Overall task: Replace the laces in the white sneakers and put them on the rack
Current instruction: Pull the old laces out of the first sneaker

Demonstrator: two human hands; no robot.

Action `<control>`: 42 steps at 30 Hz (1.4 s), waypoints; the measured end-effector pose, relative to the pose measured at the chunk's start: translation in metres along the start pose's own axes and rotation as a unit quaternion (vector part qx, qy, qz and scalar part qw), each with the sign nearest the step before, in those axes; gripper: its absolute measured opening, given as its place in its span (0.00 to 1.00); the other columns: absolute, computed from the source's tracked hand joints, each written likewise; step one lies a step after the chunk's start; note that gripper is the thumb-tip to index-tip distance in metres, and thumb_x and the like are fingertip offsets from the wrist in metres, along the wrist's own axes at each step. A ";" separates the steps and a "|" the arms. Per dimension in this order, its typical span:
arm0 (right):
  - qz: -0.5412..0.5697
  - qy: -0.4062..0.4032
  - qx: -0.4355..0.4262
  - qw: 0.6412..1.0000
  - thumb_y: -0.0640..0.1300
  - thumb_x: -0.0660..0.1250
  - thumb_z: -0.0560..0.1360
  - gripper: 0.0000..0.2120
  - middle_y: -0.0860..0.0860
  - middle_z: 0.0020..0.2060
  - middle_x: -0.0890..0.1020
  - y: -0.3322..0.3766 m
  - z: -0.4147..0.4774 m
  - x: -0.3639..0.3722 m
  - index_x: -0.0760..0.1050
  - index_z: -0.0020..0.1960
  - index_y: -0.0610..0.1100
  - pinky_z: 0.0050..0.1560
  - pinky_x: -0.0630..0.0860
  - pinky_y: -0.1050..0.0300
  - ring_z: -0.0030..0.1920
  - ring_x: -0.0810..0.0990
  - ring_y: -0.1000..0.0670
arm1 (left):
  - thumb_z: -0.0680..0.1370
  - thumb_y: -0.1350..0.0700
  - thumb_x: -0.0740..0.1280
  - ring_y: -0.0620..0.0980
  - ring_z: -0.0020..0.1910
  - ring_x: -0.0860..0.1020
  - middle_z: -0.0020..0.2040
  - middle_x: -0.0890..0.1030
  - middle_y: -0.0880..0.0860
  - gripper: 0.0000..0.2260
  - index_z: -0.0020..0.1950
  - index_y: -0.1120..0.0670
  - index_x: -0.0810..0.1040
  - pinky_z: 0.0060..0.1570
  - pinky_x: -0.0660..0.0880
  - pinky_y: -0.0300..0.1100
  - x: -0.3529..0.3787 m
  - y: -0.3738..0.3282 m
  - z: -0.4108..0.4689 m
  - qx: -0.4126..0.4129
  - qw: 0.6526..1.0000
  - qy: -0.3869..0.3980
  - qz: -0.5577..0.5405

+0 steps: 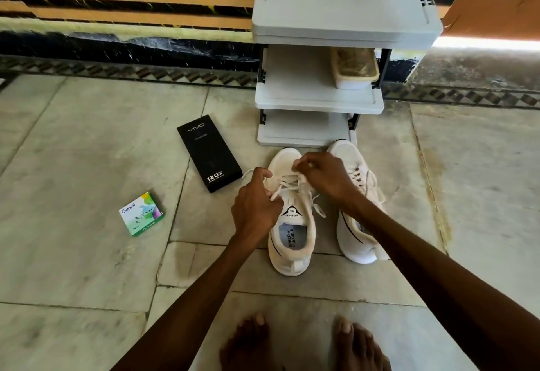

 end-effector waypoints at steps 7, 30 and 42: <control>-0.303 0.074 -0.125 0.942 0.46 0.68 0.74 0.10 0.45 0.48 0.83 0.014 -0.007 0.044 0.83 0.52 0.44 0.46 0.76 0.54 0.49 0.82 0.44 | 0.74 0.51 0.73 0.53 0.50 0.79 0.52 0.81 0.52 0.21 0.63 0.44 0.68 0.46 0.76 0.46 0.003 -0.004 0.002 0.007 1.000 0.002 0.004; -0.041 0.041 0.033 0.998 0.45 0.60 0.81 0.12 0.51 0.40 0.83 0.011 -0.001 0.008 0.82 0.47 0.44 0.35 0.70 0.64 0.38 0.79 0.56 | 0.73 0.55 0.74 0.50 0.45 0.80 0.45 0.81 0.51 0.23 0.64 0.47 0.69 0.43 0.76 0.43 0.001 -0.006 -0.001 0.018 0.999 0.019 -0.021; -0.257 -0.014 -0.053 0.965 0.40 0.72 0.70 0.04 0.48 0.46 0.80 0.027 -0.010 0.004 0.82 0.45 0.44 0.41 0.70 0.58 0.43 0.79 0.48 | 0.73 0.53 0.75 0.47 0.39 0.78 0.38 0.78 0.48 0.23 0.64 0.48 0.70 0.36 0.72 0.38 0.003 -0.006 -0.003 0.012 0.999 0.016 -0.042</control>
Point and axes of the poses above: each hand's wrist, its own z-axis towards the middle knuckle, its own x-axis out of the palm, y = z × x, the point moved 8 cm from there along z, towards the middle knuckle
